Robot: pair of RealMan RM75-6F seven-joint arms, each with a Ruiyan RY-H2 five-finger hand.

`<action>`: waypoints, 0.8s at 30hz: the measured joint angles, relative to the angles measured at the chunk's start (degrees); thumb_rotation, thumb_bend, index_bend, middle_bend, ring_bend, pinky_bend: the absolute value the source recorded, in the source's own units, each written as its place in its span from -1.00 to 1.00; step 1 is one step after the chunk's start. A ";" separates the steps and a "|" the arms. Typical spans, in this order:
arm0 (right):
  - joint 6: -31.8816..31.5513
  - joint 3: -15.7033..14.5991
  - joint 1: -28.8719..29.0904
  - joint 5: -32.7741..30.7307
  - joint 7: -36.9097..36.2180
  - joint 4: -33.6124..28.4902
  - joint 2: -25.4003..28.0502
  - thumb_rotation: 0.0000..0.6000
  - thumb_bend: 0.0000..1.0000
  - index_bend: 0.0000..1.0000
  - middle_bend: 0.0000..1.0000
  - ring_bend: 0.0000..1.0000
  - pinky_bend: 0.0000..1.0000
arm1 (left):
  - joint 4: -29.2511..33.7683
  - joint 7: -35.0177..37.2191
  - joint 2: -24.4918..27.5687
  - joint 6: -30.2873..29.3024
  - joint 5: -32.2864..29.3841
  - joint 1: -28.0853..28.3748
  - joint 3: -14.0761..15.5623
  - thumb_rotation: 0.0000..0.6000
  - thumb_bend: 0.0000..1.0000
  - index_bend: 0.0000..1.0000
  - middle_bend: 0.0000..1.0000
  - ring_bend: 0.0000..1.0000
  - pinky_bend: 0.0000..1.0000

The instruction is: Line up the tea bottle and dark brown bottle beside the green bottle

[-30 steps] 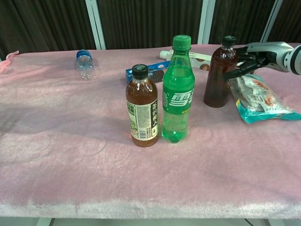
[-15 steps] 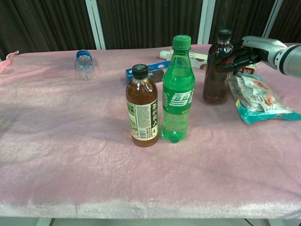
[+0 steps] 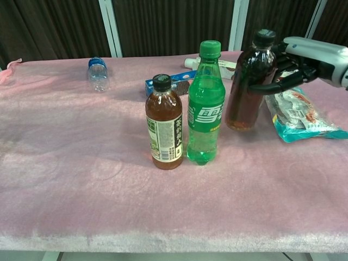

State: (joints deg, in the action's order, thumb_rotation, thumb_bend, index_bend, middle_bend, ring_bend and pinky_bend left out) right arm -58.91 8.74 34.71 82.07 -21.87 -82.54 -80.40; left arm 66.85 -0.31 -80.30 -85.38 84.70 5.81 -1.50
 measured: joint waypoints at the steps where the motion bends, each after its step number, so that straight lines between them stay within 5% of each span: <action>1: -0.60 -0.82 -0.60 0.52 0.46 -0.74 0.21 1.00 -0.35 1.00 0.29 0.14 0.10 | 0.01 0.01 0.03 -0.02 0.10 -0.02 0.02 1.00 -0.41 -1.00 -0.92 -1.00 -1.00; 7: -1.34 -3.01 -1.90 1.99 0.70 -1.78 -0.29 1.00 -0.35 1.00 0.29 0.15 0.10 | -0.07 0.29 0.12 0.08 0.15 -0.10 -0.10 1.00 -0.41 -1.00 -0.92 -1.00 -1.00; 24: 0.13 -3.05 -1.94 0.18 -1.37 0.17 -3.79 1.00 -0.35 1.00 0.29 0.15 0.10 | -0.01 0.97 0.37 0.80 0.00 -0.22 -0.22 1.00 -0.41 -1.00 -0.92 -1.00 -1.00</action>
State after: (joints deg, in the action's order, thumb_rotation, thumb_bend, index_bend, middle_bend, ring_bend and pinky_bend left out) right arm -58.78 5.70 32.77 82.25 -23.24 -82.37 -84.19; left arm 66.84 0.66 -79.93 -84.58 84.70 5.59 -1.72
